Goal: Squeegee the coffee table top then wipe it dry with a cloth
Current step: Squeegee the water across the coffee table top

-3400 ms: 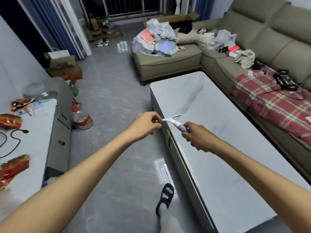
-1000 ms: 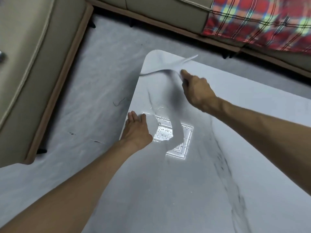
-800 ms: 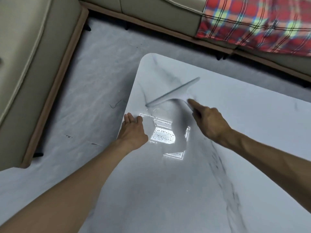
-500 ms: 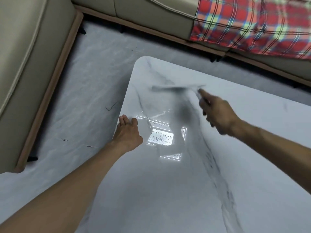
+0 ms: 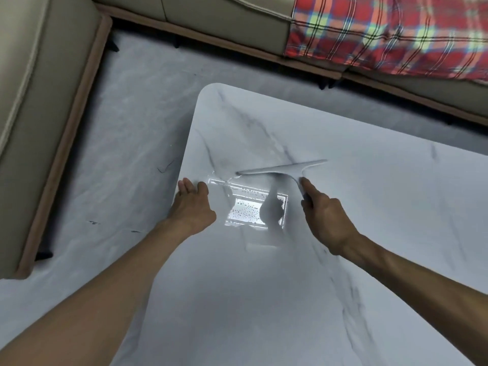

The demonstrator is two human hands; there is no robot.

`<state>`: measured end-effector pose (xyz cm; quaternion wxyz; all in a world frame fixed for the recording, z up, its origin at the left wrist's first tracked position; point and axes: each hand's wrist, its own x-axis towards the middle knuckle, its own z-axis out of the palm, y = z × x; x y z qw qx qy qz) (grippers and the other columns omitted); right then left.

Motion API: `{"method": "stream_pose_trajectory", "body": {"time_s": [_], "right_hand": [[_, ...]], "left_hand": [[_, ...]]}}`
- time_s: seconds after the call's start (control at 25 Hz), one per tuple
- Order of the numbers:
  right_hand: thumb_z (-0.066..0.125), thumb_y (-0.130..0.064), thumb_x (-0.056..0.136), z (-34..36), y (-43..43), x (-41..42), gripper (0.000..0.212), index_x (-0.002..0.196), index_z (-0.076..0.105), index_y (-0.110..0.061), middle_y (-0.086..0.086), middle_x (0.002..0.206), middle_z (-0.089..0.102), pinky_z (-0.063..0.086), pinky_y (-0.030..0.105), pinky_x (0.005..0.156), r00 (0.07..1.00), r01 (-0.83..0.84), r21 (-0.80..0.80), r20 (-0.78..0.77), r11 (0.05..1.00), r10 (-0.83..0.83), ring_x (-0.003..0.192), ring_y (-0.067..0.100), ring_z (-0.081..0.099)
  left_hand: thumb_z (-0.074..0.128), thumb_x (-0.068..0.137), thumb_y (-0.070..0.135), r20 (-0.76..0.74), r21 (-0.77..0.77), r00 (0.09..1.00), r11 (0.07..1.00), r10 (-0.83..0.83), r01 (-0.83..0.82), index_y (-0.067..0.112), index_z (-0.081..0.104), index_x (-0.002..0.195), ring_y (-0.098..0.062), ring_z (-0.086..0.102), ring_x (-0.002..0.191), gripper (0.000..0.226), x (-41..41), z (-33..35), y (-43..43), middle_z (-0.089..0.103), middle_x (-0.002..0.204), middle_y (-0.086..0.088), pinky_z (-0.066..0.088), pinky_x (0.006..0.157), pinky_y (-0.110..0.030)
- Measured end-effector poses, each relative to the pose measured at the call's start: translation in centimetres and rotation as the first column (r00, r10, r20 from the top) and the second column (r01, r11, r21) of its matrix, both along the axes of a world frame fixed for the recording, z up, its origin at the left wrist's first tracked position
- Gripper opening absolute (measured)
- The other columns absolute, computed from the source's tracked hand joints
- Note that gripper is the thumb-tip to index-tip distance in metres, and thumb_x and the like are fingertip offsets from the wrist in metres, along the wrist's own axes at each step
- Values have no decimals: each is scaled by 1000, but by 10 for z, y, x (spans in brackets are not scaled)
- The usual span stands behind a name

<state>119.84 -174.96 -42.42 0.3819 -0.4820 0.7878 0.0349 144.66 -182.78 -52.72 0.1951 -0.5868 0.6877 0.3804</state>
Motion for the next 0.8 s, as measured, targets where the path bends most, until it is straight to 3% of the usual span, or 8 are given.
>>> {"method": "stream_pose_trajectory", "body": {"time_s": [0.12,0.24,0.36,0.44,0.56,0.64,0.68,0.8], "right_hand": [[34,-20,101,12,-34,6,35,135,43,-18,3,71,50,32,25,40,999,-39,-114,-1,993,39,49,21,40],[33,-18,99,-7,-119,26,9,105,38,-15,19,88,57,30,27,28,999,-25,-193,-28,981,20,66,31,50],[32,-18,97,-38,-179,59,27,123,42,-16,22,107,57,30,28,30,993,117,-172,18,978,-115,79,31,52],[33,-14,94,-53,-176,72,31,124,43,-12,18,93,56,31,24,27,997,63,-195,-27,979,-70,82,38,58],[34,-18,97,-60,-115,71,29,125,41,-14,24,100,62,41,36,60,980,-197,-222,-79,955,184,93,46,59],[33,-21,99,-57,-63,55,40,139,33,-22,24,100,64,43,41,67,959,-284,-178,-48,942,280,85,44,59],[34,-22,100,-52,-38,44,45,144,29,-26,22,98,64,46,42,67,951,-308,-141,-53,941,304,82,43,60],[34,-30,101,-22,19,10,48,148,25,-34,16,92,66,51,43,71,938,-340,-8,-73,941,338,80,41,61]], "left_hand": [[51,82,12,-8,2,1000,1000,-5,5,9,31,132,-37,-3,148,53,2,1,2,-4,157,-29,21,118,-39],[51,82,12,2,0,1000,1000,-3,3,7,29,134,-37,-2,148,56,1,3,1,-3,157,-29,22,117,-40],[50,83,13,22,0,1000,1000,-7,7,4,25,138,-37,-1,148,61,4,2,1,-2,157,-29,20,117,-40],[51,83,13,14,-15,1000,1000,-8,8,3,28,135,-36,-1,148,58,7,0,3,-1,157,-27,19,118,-39],[52,78,6,-71,-65,997,997,30,-34,5,37,123,-35,18,144,47,17,-1,10,15,155,-24,30,110,-37],[52,77,2,-161,-164,980,976,114,-140,10,41,113,-34,51,114,38,28,-1,19,47,130,-17,45,84,-33],[53,78,2,-194,-220,967,954,164,-206,12,41,110,-28,56,93,35,35,1,25,54,113,-13,45,71,-31],[61,83,5,-250,-337,940,889,233,-310,15,47,104,-20,56,84,27,61,6,44,59,100,-5,48,71,-30]]}}
